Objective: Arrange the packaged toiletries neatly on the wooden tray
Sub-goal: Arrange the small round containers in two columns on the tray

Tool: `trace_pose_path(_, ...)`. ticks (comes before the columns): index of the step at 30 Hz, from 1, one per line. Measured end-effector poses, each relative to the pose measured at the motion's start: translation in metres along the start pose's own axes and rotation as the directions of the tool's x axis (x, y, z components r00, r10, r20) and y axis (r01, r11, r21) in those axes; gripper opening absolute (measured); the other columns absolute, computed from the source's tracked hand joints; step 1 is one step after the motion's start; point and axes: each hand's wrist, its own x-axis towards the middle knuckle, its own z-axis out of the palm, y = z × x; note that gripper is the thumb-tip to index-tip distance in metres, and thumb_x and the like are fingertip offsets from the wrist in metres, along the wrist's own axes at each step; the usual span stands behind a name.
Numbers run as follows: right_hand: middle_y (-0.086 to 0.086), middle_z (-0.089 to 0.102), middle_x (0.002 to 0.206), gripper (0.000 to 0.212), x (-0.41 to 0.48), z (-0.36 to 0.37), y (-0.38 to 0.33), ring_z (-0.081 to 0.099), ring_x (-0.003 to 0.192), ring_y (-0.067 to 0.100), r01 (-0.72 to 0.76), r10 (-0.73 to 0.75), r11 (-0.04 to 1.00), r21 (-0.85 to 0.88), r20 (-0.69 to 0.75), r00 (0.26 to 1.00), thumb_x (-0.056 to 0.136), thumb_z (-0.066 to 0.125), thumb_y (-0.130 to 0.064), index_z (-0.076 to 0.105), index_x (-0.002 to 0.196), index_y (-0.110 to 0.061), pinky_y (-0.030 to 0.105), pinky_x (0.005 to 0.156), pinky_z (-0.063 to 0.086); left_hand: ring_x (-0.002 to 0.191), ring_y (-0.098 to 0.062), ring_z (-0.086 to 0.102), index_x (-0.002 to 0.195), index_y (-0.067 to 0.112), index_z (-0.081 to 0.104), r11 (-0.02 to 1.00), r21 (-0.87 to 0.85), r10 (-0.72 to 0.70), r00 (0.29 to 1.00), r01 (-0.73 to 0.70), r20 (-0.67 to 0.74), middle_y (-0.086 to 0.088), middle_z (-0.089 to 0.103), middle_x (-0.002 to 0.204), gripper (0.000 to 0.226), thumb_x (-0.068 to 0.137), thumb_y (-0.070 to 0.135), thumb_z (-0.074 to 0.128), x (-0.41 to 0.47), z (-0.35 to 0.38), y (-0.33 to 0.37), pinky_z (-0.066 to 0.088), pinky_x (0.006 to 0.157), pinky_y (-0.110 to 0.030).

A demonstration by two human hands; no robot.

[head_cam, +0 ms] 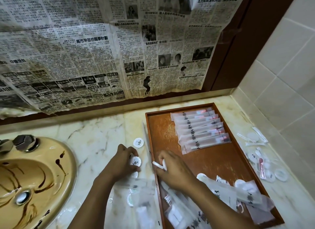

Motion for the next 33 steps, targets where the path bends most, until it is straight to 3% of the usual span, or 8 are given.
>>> trace_pose_path(3, -0.01, 0.049, 0.071, 0.027, -0.016, -0.007, 0.008, 0.039, 0.061, 0.003, -0.181, 0.203, 0.949, 0.258, -0.06, 0.977, 0.083, 0.063, -0.017, 0.039, 0.075, -0.024, 0.019, 0.055, 0.032, 0.07, -0.013, 0.054, 0.085, 0.022, 0.052, 0.997, -0.072, 0.002, 0.994, -0.009, -0.109, 0.0, 0.052, 0.095, 0.035, 0.077, 0.029, 0.085, -0.001, 0.0, 0.004, 0.04, 0.06, -0.023)
trace_pose_path(6, 0.004, 0.068, 0.084, 0.03, -0.031, -0.013, 0.018, 0.055, 0.068, 0.011, -0.285, 0.326, 0.818, 0.499, 0.007, 0.946, 0.079, 0.059, -0.001, 0.04, 0.072, -0.024, 0.031, 0.058, 0.043, 0.062, -0.014, 0.044, 0.083, 0.011, 0.049, 0.95, -0.312, -0.093, 0.977, 0.03, -0.19, -0.001, 0.053, 0.076, 0.028, 0.093, 0.025, 0.072, -0.003, 0.0, 0.009, 0.036, 0.057, -0.027)
trace_pose_path(10, 0.0, 0.056, 0.073, 0.025, -0.049, -0.025, 0.027, 0.047, 0.065, 0.013, -0.32, 0.373, 0.753, 0.575, 0.028, 0.928, 0.079, 0.068, -0.01, 0.046, 0.076, -0.021, 0.03, 0.058, 0.04, 0.056, -0.018, 0.042, 0.08, 0.014, 0.045, 0.552, -0.829, -0.229, 0.972, 0.086, -0.051, -0.003, 0.047, 0.064, 0.025, 0.1, 0.01, 0.06, -0.011, 0.002, 0.024, 0.036, 0.057, -0.032)
trace_pose_path(15, 0.0, 0.059, 0.081, 0.038, -0.065, -0.033, 0.031, 0.044, 0.062, 0.01, -0.326, 0.358, 0.673, 0.664, 0.094, 0.929, 0.077, 0.081, -0.044, 0.055, 0.084, -0.018, 0.024, 0.056, 0.038, 0.062, -0.018, 0.05, 0.113, 0.006, 0.063, 0.195, -0.975, -0.23, 0.971, 0.105, 0.059, -0.01, 0.058, 0.086, 0.02, 0.094, 0.008, 0.068, -0.016, 0.007, 0.027, 0.044, 0.059, -0.029)
trace_pose_path(19, 0.005, 0.059, 0.094, 0.024, -0.07, -0.039, 0.029, 0.054, 0.059, 0.002, -0.335, 0.391, 0.643, 0.689, 0.081, 0.917, 0.084, 0.08, -0.028, 0.062, 0.097, -0.019, 0.02, 0.054, 0.044, 0.061, -0.021, 0.049, 0.117, 0.004, 0.072, 0.287, -0.949, -0.265, 0.963, 0.13, 0.051, -0.015, 0.056, 0.078, 0.028, 0.091, 0.012, 0.071, -0.022, 0.018, 0.034, 0.044, 0.05, -0.027)
trace_pose_path(22, -0.006, 0.063, 0.107, 0.038, -0.07, -0.043, 0.031, 0.06, 0.089, 0.005, -0.365, 0.436, 0.669, 0.647, 0.055, 0.898, 0.078, 0.085, -0.027, 0.066, 0.11, -0.03, 0.023, 0.064, 0.053, 0.063, -0.025, 0.053, 0.114, 0.001, 0.07, 0.322, -0.938, -0.272, 0.962, 0.126, 0.036, -0.015, 0.063, 0.078, 0.02, 0.095, 0.007, 0.067, -0.024, 0.028, 0.046, 0.046, 0.053, -0.028)
trace_pose_path(27, -0.008, 0.072, 0.069, 0.021, -0.061, -0.049, 0.035, 0.059, 0.059, 0.003, -0.368, 0.471, 0.646, 0.669, 0.03, 0.882, 0.08, 0.083, -0.02, 0.074, 0.099, -0.021, 0.017, 0.054, 0.044, 0.066, -0.025, 0.064, 0.103, 0.006, 0.077, 0.453, -0.888, -0.239, 0.97, 0.076, -0.039, -0.018, 0.075, 0.085, 0.014, 0.093, 0.003, 0.068, -0.028, 0.039, 0.075, 0.057, 0.066, -0.034)
trace_pose_path(33, -0.007, 0.076, 0.085, 0.015, -0.047, -0.052, 0.054, 0.069, 0.078, 0.011, -0.41, 0.478, 0.706, 0.577, 0.039, 0.878, 0.084, 0.081, -0.026, 0.073, 0.096, -0.023, 0.025, 0.065, 0.054, 0.061, -0.026, 0.062, 0.096, 0.009, 0.077, 0.542, -0.84, -0.263, 0.956, 0.038, -0.127, -0.018, 0.076, 0.085, 0.009, 0.092, 0.006, 0.07, -0.022, 0.045, 0.093, 0.055, 0.063, -0.034)
